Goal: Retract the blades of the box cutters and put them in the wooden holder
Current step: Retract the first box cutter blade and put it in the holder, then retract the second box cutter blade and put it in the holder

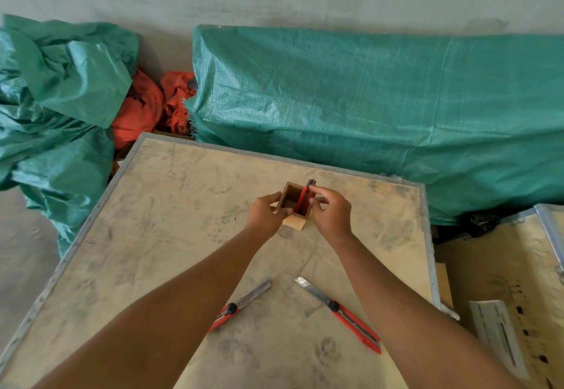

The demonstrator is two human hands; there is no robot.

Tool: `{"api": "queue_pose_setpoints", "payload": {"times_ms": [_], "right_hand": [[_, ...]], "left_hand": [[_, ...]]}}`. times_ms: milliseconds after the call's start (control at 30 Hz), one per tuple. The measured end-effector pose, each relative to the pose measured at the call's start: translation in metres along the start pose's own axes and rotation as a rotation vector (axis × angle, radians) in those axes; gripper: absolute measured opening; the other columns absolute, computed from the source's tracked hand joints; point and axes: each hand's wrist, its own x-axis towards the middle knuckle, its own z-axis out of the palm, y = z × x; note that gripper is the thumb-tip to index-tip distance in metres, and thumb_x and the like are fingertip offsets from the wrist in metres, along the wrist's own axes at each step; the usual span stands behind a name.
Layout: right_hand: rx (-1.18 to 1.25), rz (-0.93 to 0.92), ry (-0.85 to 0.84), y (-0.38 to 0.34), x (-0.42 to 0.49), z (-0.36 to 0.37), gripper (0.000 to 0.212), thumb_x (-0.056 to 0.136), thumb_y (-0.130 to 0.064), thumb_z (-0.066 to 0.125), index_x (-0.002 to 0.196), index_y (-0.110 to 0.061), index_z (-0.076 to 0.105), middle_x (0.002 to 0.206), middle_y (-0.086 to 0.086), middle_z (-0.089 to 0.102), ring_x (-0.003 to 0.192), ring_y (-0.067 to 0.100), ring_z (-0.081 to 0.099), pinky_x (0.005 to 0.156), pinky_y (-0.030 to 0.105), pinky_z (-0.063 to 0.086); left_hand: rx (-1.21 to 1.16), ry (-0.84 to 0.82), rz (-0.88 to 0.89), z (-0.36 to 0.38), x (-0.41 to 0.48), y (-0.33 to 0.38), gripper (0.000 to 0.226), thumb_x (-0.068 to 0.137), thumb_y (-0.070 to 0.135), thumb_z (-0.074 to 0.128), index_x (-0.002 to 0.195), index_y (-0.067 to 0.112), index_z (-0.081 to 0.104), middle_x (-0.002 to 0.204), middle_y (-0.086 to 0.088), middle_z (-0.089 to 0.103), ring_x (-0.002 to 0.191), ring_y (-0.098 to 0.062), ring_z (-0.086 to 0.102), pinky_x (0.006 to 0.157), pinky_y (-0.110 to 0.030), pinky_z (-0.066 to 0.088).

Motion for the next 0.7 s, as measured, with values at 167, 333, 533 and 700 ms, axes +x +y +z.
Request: {"api": "queue_pose_setpoints", "payload": {"times_ms": [167, 333, 533, 700], "right_hand": [[0.059, 0.017, 0.012, -0.004, -0.033, -0.006, 0.034, 0.091, 0.000, 0.068, 0.123, -0.009, 0.073, 0.119, 0.010, 0.075, 0.096, 0.023, 0.073, 0.089, 0.029, 0.056], [0.152, 0.190, -0.144, -0.019, -0.080, -0.001, 0.030, 0.095, -0.011, 0.068, 0.124, -0.014, 0.073, 0.119, 0.007, 0.075, 0.106, 0.021, 0.070, 0.089, 0.021, 0.052], [0.161, 0.308, -0.357, -0.033, -0.158, 0.035, 0.030, 0.094, -0.019, 0.067, 0.124, -0.021, 0.072, 0.101, 0.000, 0.073, 0.103, 0.015, 0.067, 0.082, 0.024, 0.049], [0.090, 0.362, -0.477, -0.039, -0.215, 0.074, 0.034, 0.093, -0.015, 0.067, 0.127, -0.019, 0.071, 0.111, 0.007, 0.072, 0.112, 0.021, 0.066, 0.093, 0.026, 0.048]], "left_hand": [[-0.020, 0.019, 0.012, -0.016, -0.022, -0.013, 0.047, 0.088, 0.030, 0.074, 0.133, 0.021, 0.063, 0.129, -0.001, 0.069, 0.100, -0.016, 0.068, 0.087, -0.034, 0.057], [0.027, -0.002, 0.004, -0.042, -0.063, -0.046, 0.036, 0.090, 0.026, 0.072, 0.125, 0.019, 0.069, 0.128, 0.003, 0.069, 0.088, -0.009, 0.068, 0.083, -0.025, 0.052], [0.053, -0.018, -0.064, -0.072, -0.117, -0.103, 0.034, 0.088, 0.023, 0.073, 0.122, 0.016, 0.071, 0.123, 0.000, 0.072, 0.091, -0.012, 0.068, 0.083, -0.023, 0.050], [0.200, -0.060, -0.097, -0.090, -0.153, -0.155, 0.043, 0.087, 0.028, 0.073, 0.128, 0.017, 0.067, 0.130, -0.004, 0.068, 0.116, -0.023, 0.065, 0.089, -0.024, 0.048]]}}
